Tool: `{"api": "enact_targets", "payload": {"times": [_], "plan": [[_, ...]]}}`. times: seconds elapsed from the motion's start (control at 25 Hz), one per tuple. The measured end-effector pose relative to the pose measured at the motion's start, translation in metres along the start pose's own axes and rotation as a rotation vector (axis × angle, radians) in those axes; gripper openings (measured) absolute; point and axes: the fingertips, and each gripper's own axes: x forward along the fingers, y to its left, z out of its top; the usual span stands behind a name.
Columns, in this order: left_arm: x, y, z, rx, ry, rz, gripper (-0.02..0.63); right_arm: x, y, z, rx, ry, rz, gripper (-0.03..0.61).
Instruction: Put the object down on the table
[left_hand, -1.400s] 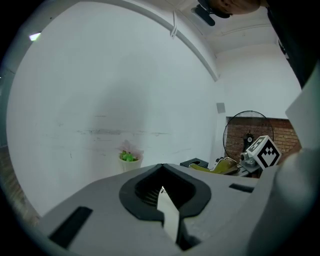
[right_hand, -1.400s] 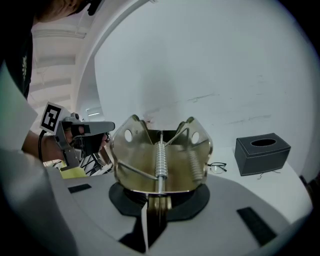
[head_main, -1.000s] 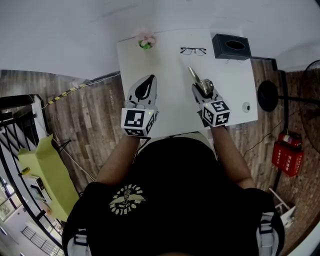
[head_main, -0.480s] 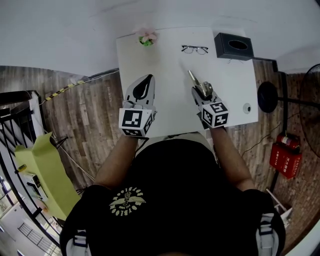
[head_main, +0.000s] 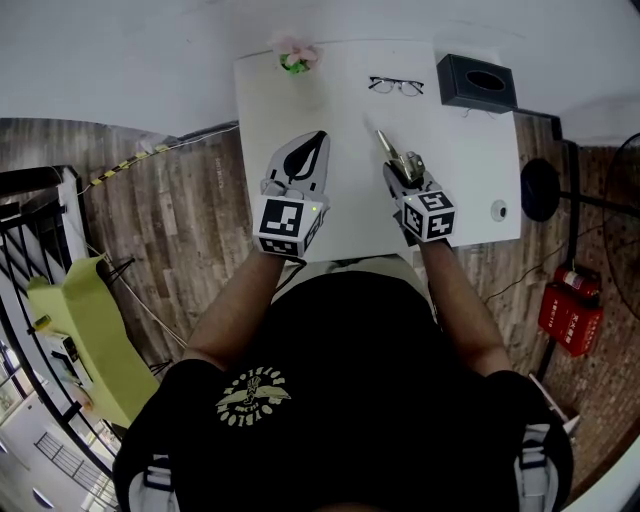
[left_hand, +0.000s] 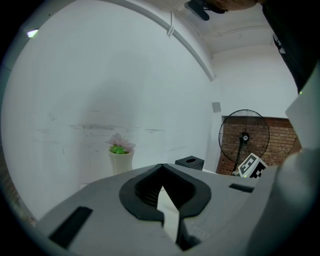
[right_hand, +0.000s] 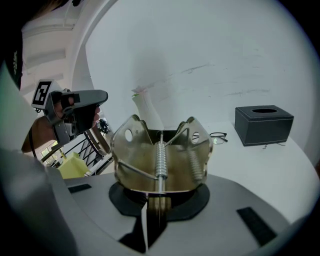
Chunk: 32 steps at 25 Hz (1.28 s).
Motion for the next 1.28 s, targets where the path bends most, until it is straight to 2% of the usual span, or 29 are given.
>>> {"api": "enact_targets", "payload": {"times": [0.44, 0.8, 1.28], "plan": [[0.003, -0.009, -0.003, -0.005, 0.013, -0.011, 0.006, 0.016, -0.01, -0.027, 0.049, 0.063, 0.007, 0.058], [0.007, -0.013, -0.011, -0.002, 0.037, -0.023, 0.006, 0.029, -0.03, -0.06, 0.077, 0.131, -0.025, 0.058], [0.008, -0.008, -0.023, -0.003, 0.068, -0.015, 0.006, 0.039, -0.049, -0.078, 0.163, 0.159, -0.031, 0.058]]}}
